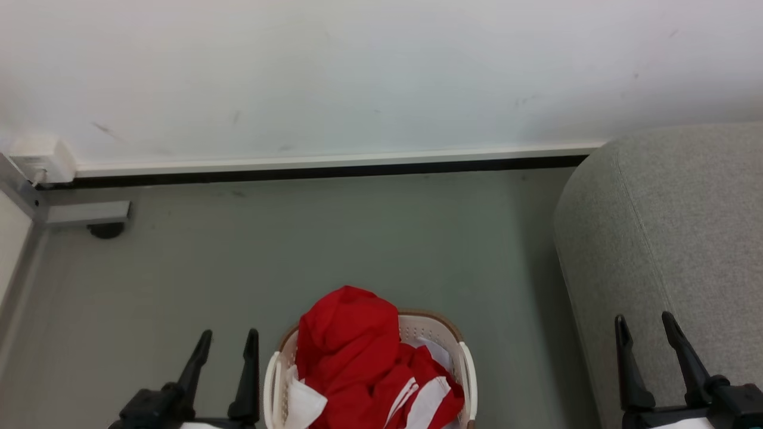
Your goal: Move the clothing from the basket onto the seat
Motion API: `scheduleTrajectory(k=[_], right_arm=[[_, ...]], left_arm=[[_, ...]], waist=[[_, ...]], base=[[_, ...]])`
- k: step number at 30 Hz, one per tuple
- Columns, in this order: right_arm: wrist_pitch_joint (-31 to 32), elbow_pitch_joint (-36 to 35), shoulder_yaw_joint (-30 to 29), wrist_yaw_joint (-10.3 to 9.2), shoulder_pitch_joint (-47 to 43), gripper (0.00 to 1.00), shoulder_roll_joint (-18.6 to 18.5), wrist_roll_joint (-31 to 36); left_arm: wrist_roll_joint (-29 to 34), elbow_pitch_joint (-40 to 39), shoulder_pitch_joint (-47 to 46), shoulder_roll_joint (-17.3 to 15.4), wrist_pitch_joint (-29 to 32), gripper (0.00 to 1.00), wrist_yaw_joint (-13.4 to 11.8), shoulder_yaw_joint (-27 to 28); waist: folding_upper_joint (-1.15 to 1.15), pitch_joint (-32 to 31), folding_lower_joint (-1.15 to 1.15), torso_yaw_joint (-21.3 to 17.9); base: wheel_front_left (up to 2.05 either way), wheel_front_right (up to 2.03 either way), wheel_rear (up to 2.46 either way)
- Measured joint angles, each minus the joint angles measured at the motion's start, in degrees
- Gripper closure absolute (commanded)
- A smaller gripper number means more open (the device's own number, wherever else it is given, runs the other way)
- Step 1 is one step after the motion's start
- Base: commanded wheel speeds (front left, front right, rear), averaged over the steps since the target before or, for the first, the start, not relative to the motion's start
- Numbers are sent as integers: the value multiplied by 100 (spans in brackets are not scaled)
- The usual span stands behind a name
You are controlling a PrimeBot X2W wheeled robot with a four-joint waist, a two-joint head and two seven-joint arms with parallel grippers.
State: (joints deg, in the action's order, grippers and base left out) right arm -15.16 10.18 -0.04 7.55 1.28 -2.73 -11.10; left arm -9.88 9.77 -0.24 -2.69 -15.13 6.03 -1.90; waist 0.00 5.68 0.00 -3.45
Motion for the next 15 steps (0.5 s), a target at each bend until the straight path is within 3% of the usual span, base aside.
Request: scheduleTrajectory(k=[8, 15], right_arm=[[-2, -233, 135, 0, 510, 0, -2, -176], [-2, -482, 224, 0, 1173, 0, -5, -334]], left_arm=[[283, -7, -665, -19, 0, 0, 110, -130], [364, 561, -1649, -408, 0, 0, 136, -1055]], waist=[[0, 768, 0, -188], [0, 1719, 1, -348]], base=[[0, 0, 0], [0, 0, 0]])
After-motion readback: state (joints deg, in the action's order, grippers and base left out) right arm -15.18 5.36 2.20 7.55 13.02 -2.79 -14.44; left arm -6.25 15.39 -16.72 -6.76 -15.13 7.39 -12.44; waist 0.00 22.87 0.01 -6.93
